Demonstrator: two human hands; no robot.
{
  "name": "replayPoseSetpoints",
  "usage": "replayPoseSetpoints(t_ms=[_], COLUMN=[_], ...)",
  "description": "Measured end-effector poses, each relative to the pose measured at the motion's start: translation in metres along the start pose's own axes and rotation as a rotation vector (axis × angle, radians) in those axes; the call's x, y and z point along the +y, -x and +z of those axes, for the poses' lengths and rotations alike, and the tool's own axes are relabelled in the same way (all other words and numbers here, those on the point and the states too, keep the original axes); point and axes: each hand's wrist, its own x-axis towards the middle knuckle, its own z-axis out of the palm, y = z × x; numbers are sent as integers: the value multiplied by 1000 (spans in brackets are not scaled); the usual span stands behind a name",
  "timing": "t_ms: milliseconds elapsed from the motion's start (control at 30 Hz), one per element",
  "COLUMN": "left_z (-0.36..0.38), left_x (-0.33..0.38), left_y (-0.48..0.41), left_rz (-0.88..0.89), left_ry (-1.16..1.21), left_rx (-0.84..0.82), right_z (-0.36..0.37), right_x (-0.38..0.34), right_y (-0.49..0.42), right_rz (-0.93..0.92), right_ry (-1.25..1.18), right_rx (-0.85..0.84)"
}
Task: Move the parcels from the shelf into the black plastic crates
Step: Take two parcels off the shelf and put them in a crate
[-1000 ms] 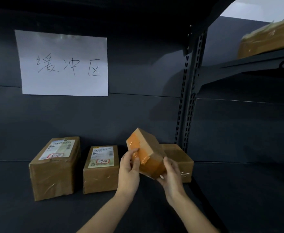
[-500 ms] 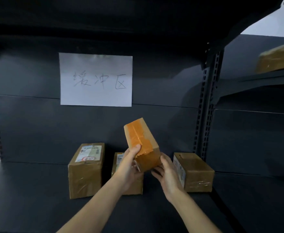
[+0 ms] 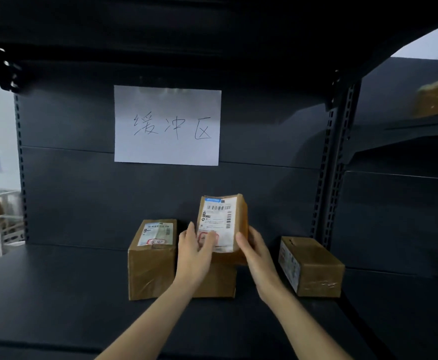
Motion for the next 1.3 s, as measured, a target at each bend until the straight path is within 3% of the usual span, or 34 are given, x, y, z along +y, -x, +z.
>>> replayPoseSetpoints(t_ms=[100,467,533,667,767,933,1100,1300], left_z=[-8,-21,-29,-65,-95,-114,-138,-194], left_x=[-5,-13,-15,-28,-46,-69,-80,-95], left_y=[0,-3,-4,-15,-28,-32,-34,-36], left_rz=[-45,4,39,144,-28,-405,-433,-365], left_ry=[136,163,119,-16,0,207,314,234], left_rx=[-27,-47,18,309,395,189,231,389], right_z=[-5,7,11,19,29,56,92,151], right_x=[6,12,11,5,1,-6,-7,9], right_y=[0,-11,-16,-27,-33,-42,-45,-42], right_rz=[60,127,155,239,256,286,310,426], right_ry=[-37,-64,-91,-108,-64,64,82,-99], right_rx=[19,68,109,155,157,100,6,-102])
